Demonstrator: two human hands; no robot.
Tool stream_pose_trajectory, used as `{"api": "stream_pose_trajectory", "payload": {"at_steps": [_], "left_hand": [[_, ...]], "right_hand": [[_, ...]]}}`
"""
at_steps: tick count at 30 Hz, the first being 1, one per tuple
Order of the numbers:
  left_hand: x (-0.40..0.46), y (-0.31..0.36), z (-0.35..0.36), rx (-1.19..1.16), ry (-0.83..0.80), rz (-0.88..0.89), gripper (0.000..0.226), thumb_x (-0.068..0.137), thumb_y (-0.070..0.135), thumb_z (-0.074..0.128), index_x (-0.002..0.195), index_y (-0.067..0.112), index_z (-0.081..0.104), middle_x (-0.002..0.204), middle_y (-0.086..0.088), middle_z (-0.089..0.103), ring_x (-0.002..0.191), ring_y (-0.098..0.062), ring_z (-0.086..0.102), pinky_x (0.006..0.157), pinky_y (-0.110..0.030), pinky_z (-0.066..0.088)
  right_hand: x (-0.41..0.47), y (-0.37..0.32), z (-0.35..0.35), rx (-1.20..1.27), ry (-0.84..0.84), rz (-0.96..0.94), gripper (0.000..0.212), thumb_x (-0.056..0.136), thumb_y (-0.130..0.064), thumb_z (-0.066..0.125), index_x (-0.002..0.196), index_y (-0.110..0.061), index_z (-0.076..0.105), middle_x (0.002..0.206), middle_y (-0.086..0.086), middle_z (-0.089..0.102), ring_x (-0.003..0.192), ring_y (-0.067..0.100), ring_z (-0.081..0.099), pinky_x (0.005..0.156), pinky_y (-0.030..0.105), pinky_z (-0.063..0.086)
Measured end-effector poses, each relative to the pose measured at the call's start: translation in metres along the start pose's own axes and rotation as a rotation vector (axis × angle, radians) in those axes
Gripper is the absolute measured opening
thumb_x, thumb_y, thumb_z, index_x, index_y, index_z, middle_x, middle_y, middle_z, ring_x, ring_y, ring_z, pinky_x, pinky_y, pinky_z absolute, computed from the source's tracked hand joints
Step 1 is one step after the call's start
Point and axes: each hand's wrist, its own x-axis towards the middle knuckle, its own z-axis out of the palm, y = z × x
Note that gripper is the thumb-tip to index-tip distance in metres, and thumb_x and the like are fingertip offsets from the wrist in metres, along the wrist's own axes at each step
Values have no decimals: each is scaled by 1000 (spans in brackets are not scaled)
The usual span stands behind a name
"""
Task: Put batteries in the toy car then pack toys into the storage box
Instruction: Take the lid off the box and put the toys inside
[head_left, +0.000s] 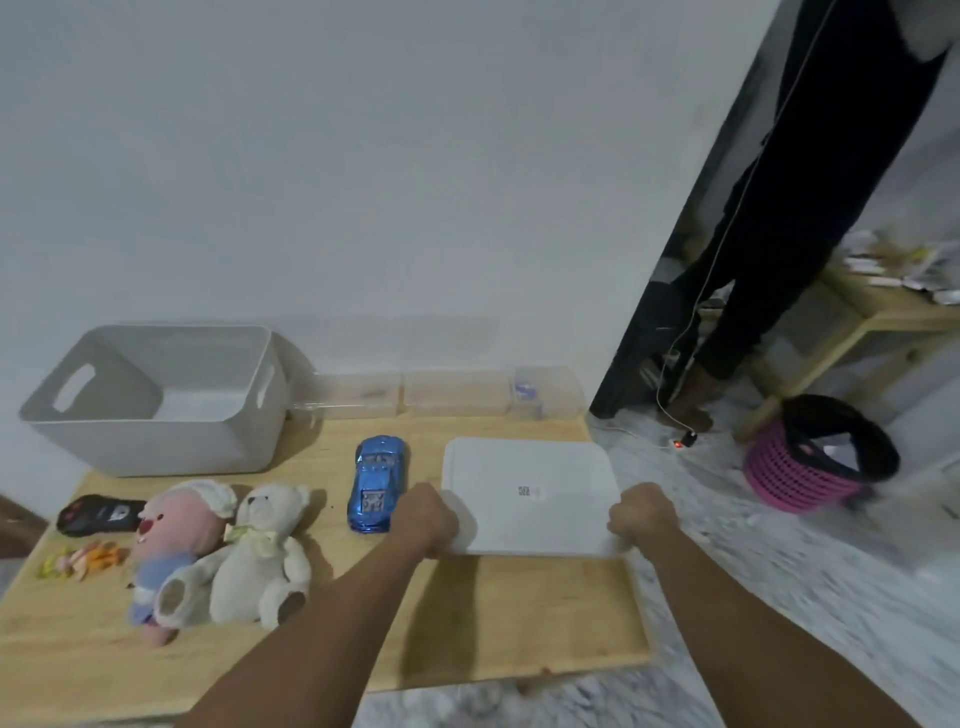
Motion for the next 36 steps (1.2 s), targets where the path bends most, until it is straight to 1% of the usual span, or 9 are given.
{"api": "stream_pose_trajectory", "payload": {"at_steps": [7,10,14,17,21,25,28,32,36], "left_hand": [[-15,-8,23,-45,-104,-88,37,84,17,68,114,1,52,113,-15,59,96,-32,65,69,-39,60],[-19,-11,27,-96,-188,-91,48,81,24,74,117,1,52,106,-14,57,91,-28,60,49,-30,52],[-20,-13,27,-92,-207,-76,38,77,29,76,100,3,61,76,-5,58,73,-23,61,56,-29,54],[-20,-16,20,-40,-226,-44,46,80,31,72,108,-3,59,94,-12,59,76,-26,61,45,-27,48],[-19,-20,-1,-33,-221,14,38,87,26,67,110,-4,62,104,-18,66,81,-29,67,66,-36,59],[-18,-28,-36,-139,-218,17,31,87,20,67,104,-6,63,95,-21,65,68,-27,67,62,-38,61],[-17,-40,-67,-155,-175,27,21,85,17,67,92,-2,63,87,-20,65,66,-31,69,64,-42,61],[-15,-61,-109,-96,-8,39,18,85,20,68,89,3,65,84,-18,71,74,-33,72,61,-39,61],[-8,-96,-145,28,238,27,15,82,15,63,96,11,69,95,-9,70,90,-27,67,75,-33,56]], "right_hand": [[11,28,17,-79,-38,-55,35,79,-13,61,111,0,58,113,13,62,105,29,63,79,29,50],[3,28,18,-18,-72,-66,18,78,-10,59,93,-2,54,94,13,60,87,28,61,68,29,47],[-5,19,14,-12,-97,-87,18,77,-7,55,70,-10,39,68,3,45,60,19,48,49,22,36],[-14,7,11,-40,-98,-94,10,75,-7,54,70,-9,46,68,3,50,59,19,51,47,22,37],[-32,-23,14,-61,-58,-142,8,75,-8,55,70,-10,50,72,4,57,66,21,58,57,25,46],[-49,-70,27,-51,-122,-211,10,78,-12,59,72,-10,52,70,3,57,59,18,54,52,20,39],[-65,-108,41,-35,-187,-291,9,80,-18,61,76,-10,58,75,5,62,65,21,60,51,23,44],[-92,-152,68,5,-226,-405,39,81,-19,66,115,1,64,117,14,66,103,30,64,87,38,54],[-126,-194,97,51,-286,-502,26,78,-15,64,98,2,69,102,17,70,83,26,65,80,44,56]]}}
